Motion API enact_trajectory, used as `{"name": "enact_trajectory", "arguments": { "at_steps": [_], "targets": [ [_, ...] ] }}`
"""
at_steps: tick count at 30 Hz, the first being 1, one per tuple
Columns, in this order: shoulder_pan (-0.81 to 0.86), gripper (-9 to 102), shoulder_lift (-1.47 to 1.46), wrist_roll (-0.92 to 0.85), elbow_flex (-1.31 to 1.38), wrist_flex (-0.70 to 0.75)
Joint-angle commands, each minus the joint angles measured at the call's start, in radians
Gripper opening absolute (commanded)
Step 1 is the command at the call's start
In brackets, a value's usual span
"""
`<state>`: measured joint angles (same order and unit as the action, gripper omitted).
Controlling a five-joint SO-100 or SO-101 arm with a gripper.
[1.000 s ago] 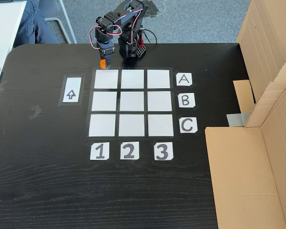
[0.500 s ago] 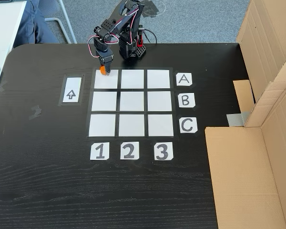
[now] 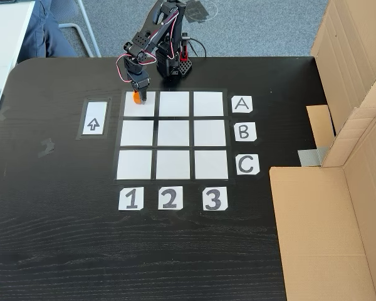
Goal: Pick up the round, orange token and place it in the grid on square A1.
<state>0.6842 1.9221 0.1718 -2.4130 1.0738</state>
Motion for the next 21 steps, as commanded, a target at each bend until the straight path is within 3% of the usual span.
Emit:
{"name": "enact_trajectory", "arguments": {
  "at_steps": [1, 21],
  "targets": [
    [-0.012, 13, -0.002, 0.003, -0.008, -0.014],
    [0.021, 14, -0.025, 0.008, -0.014, -0.037]
  ]
}}
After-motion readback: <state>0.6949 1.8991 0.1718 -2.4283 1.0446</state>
